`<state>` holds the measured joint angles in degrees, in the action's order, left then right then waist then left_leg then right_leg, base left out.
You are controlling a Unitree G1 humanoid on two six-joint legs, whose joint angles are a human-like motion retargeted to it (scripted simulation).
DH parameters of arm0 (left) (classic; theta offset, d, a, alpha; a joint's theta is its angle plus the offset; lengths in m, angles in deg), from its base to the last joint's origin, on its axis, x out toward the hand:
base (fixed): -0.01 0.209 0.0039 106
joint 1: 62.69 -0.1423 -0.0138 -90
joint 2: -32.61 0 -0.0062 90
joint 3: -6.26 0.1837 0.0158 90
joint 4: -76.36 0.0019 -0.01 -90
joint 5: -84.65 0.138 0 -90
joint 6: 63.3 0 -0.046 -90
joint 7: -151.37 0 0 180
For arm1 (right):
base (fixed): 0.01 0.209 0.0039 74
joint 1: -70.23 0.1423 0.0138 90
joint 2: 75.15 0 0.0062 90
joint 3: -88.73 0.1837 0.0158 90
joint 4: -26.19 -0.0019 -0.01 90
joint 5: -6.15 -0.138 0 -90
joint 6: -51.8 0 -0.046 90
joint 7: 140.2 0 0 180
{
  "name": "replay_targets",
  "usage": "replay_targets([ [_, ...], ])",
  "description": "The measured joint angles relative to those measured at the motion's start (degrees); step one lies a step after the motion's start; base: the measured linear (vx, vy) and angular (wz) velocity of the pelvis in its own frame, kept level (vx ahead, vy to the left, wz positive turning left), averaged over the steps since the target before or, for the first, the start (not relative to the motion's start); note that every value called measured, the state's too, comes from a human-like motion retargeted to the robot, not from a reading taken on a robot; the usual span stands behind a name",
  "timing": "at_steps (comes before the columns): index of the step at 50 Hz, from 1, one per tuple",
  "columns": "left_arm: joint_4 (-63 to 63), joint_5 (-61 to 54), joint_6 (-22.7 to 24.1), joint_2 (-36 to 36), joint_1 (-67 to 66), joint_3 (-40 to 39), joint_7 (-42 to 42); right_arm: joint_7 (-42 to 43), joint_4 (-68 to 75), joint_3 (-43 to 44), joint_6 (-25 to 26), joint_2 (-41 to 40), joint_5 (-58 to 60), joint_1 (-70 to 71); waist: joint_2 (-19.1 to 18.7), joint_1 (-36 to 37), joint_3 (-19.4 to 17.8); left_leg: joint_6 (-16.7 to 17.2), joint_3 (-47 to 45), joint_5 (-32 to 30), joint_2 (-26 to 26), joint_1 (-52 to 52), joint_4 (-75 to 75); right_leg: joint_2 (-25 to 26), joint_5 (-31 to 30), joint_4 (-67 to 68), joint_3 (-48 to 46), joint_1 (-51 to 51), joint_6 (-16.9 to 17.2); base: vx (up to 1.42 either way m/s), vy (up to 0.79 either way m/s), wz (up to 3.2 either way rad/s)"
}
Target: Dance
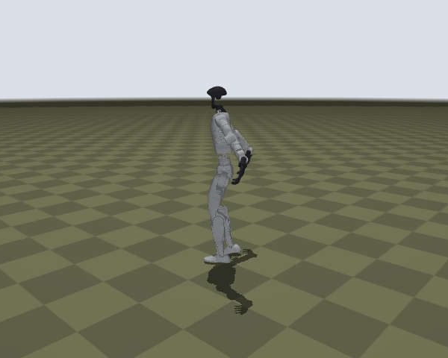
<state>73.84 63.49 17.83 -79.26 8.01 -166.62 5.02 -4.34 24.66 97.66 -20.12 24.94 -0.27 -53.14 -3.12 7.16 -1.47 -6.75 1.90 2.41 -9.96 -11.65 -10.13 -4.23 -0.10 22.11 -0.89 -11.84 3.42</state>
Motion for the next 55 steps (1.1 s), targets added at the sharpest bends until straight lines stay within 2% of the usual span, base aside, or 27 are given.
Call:
replay_targets([
  [2,1.00,5.49,-2.35,-4.55,0.28,-0.22,1.17,-0.12,0.39,-1.99,2.58,5.51,10.17,-2.09,0.24,-0.41,-0.27,-0.15,0.34,-0.20,-0.52,-0.26,0.12,1.26,0.17,-0.79,1.30,0.73,2.94,0.00,0.00,0.00],
  [5,2.20,12.50,-4.35,-12.01,2.32,1.29,3.12,-2.29,0.86,-5.05,3.64,14.96,26.09,-3.07,0.64,-0.99,-0.38,-0.36,0.16,-0.54,-0.96,-0.74,0.55,1.57,-0.74,-3.26,-0.84,2.32,3.28,-0.07,0.02,-0.10],
  [7,3.37,15.72,-5.29,-17.39,5.88,3.84,4.66,-3.91,1.71,-6.26,4.17,21.66,34.89,-2.32,0.55,-1.07,-0.65,-0.34,-0.19,-0.92,-0.78,-0.49,1.17,1.59,0.13,-5.21,-3.95,3.39,-0.59,-0.09,0.04,-0.12],
  [10,4.86,18.60,-5.53,-24.79,14.38,10.94,5.47,-4.09,3.95,-9.29,4.80,32.40,40.37,0.12,1.40,0.01,-1.29,-0.26,-1.82,-1.61,-1.25,0.13,2.47,0.74,1.57,-9.83,-7.57,5.74,-1.80,-0.10,0.06,-0.31],
  [14,6.63,19.09,-3.04,-30.65,33.91,28.81,2.80,9.04,6.68,-17.52,7.03,44.75,36.09,10.97,1.76,1.20,-2.38,-0.36,-2.45,-2.51,-1.75,0.55,3.29,1.10,0.19,-12.68,-3.80,6.44,-0.32,-0.14,0.07,-0.14],
  [18,6.52,19.75,0.00,-27.88,57.10,47.77,-2.41,24.56,5.13,-35.10,6.11,48.99,29.79,32.41,2.43,1.81,-1.95,-0.79,-2.74,-3.01,-1.64,-0.83,3.18,1.18,-1.21,-14.67,-4.51,5.74,-1.14,-0.14,0.02,-0.01],
  [22,4.77,20.59,3.83,-18.79,73.57,59.23,-7.51,36.69,1.71,-55.98,4.59,44.91,24.61,56.21,3.86,1.93,-1.79,-1.34,-3.20,-3.56,-1.76,-1.95,3.20,0.96,-1.97,-15.76,-5.16,4.96,-1.67,-0.15,0.03,0.00],
  [26,2.29,20.74,8.83,-5.54,83.37,63.31,-12.76,49.61,-1.19,-70.17,0.90,36.09,18.62,73.12,4.49,2.71,-2.60,-1.99,-4.02,-4.40,-1.76,-1.62,3.65,0.94,-2.38,-16.39,-6.08,5.41,-2.19,-0.12,0.02,-0.02],
  [30,-0.30,18.74,14.99,8.02,89.42,64.62,-16.14,60.00,-3.02,-79.18,-8.11,25.18,14.87,83.93,4.60,2.47,-3.07,-2.22,-4.36,-5.29,-1.60,-1.11,4.08,0.83,-2.58,-16.69,-7.65,5.92,-3.01,-0.07,0.00,0.20],
  [35,-3.86,16.44,19.39,23.60,93.67,65.21,-15.21,65.85,-5.60,-84.69,-19.48,12.36,16.79,90.11,4.58,1.85,-3.06,-2.02,-4.39,-6.07,-1.35,-0.05,4.85,1.08,-2.29,-16.64,-8.52,6.80,-3.27,0.02,-0.01,0.27],
  [39,-6.35,15.12,21.44,33.69,94.98,65.33,-10.84,64.28,-7.28,-87.64,-28.46,4.00,19.00,92.35,4.83,1.61,-2.90,-1.98,-4.13,-6.68,-1.44,0.71,5.30,1.18,-1.92,-16.51,-8.69,7.57,-2.67,0.07,-0.03,0.19],
  [43,-8.39,13.33,21.39,40.15,95.33,66.02,-4.61,54.47,-8.63,-90.90,-34.98,-2.02,17.35,93.83,5.16,1.41,-2.81,-2.12,-4.10,-7.21,-1.57,1.18,5.45,1.41,-1.28,-16.21,-7.99,8.01,-1.76,0.04,-0.03,0.06],
  [48,-10.51,10.92,20.63,42.96,95.04,68.73,1.96,41.24,-10.25,-93.42,-36.74,-6.99,12.97,94.56,5.16,1.41,-2.51,-2.12,-3.58,-7.23,-1.72,1.87,5.74,2.32,1.13,-15.09,-5.05,7.93,0.06,0.00,0.00,0.00],
  [52,-11.85,9.73,20.11,43.44,94.52,70.10,4.66,37.50,-10.98,-94.40,-38.08,-8.25,11.03,94.31,5.40,1.48,-2.15,-2.16,-3.31,-7.17,-1.82,2.37,5.91,2.43,1.16,-14.95,-4.32,8.19,0.86,0.00,0.00,0.00],
  [55,-12.53,8.59,19.92,42.26,94.04,70.83,5.49,35.92,-11.55,-94.32,-39.32,-7.88,9.88,93.93,5.40,1.79,-1.93,-2.37,-3.55,-7.00,-1.76,2.56,5.98,2.41,-0.54,-15.14,-5.03,8.28,-0.36,0.00,0.00,0.00],
])
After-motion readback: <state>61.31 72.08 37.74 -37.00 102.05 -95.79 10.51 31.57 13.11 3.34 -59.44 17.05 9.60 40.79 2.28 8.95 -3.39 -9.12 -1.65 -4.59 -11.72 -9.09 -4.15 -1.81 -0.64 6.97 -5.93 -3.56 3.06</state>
